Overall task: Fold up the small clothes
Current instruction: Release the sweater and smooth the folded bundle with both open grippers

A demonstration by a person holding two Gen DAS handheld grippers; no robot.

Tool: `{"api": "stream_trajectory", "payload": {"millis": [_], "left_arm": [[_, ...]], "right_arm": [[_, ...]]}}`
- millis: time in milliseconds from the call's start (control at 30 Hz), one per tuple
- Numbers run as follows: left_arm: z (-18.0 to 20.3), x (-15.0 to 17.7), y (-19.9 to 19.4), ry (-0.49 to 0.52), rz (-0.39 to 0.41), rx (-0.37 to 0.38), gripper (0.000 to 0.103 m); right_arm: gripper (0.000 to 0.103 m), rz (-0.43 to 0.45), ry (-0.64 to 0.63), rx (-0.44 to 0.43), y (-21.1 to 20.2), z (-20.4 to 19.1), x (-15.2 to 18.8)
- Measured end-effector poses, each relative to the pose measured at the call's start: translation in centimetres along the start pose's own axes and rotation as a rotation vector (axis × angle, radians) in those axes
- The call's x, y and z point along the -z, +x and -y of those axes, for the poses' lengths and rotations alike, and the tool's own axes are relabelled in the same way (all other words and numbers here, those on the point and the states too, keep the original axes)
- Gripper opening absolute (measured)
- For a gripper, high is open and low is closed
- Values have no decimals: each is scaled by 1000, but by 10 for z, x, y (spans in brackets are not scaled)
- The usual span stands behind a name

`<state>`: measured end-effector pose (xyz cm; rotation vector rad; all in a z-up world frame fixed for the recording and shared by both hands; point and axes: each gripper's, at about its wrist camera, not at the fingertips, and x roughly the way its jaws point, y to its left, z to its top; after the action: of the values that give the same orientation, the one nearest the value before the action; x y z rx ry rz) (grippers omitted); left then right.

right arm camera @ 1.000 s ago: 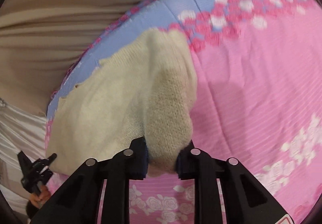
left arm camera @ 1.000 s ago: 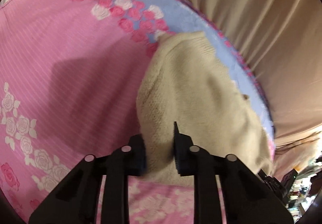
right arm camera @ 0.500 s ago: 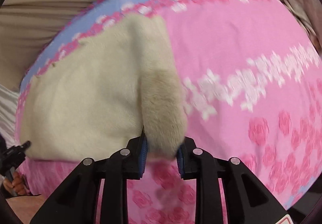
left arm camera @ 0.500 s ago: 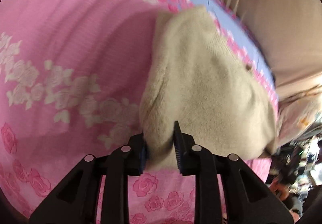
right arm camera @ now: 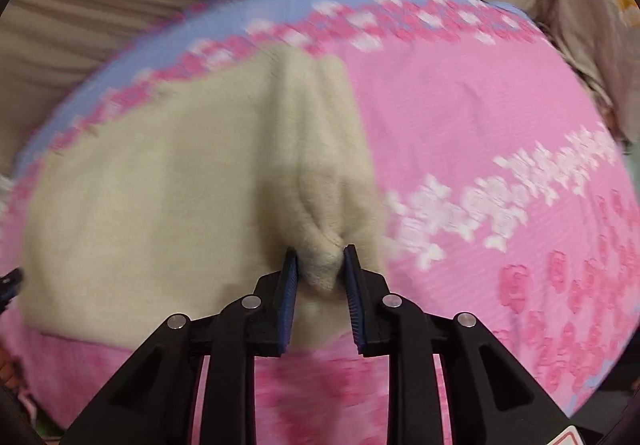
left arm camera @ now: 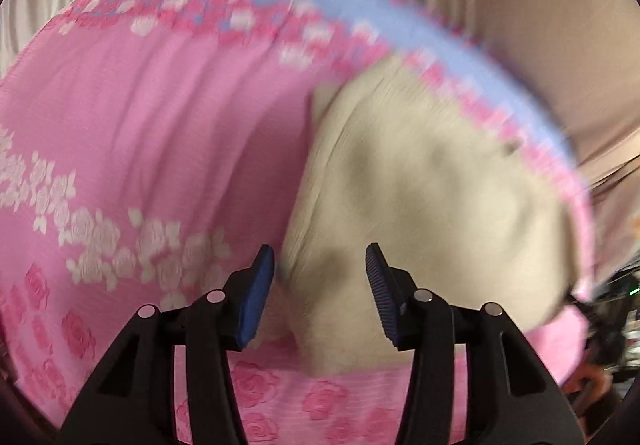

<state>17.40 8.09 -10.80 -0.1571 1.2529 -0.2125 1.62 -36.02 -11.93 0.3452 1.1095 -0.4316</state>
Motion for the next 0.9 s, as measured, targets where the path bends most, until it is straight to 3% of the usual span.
{"api": "stream_trajectory", "payload": {"millis": [33,133,233,300,400,467,500,533,667,700,800,867,900], "left_arm": [[-1,4,8,-3,-19,-41,48],[-4,5,-4,-66,8,-37,46],[17,0,-32,-8,91,-50,46],[38,-7,-38,37,113,-42,52],[61,-12,-24,78,113,-83,58],[69,-12,-4,86,76,-109,58],[69,-13,9,84,40,-132,58],[70,-13,19,77,14,-158,58],[72,-16,11,55,33,-162,58],[74,-20,9,51,42,-160,58],[80,-34,10,60,48,-145,59],[87,-45,13,81,62,-159,60],[89,-50,15,90,63,-157,63]], "right_arm": [[23,10,17,-2,-3,6,1],[27,81,54,83,-33,21,-3],[28,153,104,-26,-61,30,-15],[28,163,58,-74,-63,18,-28],[26,108,-11,-118,-40,-8,-39],[23,21,-47,-42,-2,-11,-44],[17,-29,-46,-2,14,-7,-46],[16,-29,-35,-3,13,-6,-47],[22,56,-69,-112,-23,-30,-69],[30,57,-109,-127,-24,-42,-76],[32,40,-205,-201,-11,-84,-100],[24,-12,-233,-240,5,-105,-108],[14,-30,-246,-264,11,-116,-109]]}}
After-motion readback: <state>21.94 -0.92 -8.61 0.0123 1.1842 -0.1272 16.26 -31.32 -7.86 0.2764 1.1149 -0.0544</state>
